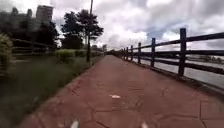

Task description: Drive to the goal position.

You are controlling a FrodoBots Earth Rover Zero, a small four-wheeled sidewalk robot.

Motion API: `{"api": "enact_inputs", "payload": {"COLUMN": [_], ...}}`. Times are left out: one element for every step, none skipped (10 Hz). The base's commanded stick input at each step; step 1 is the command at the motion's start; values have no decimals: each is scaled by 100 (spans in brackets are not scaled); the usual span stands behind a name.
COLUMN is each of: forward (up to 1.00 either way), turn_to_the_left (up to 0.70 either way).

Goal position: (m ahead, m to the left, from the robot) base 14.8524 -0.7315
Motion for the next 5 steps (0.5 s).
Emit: {"api": "enact_inputs", "payload": {"forward": [70,70,70,70,70], "turn_to_the_left": [0,0,0,0,0]}}
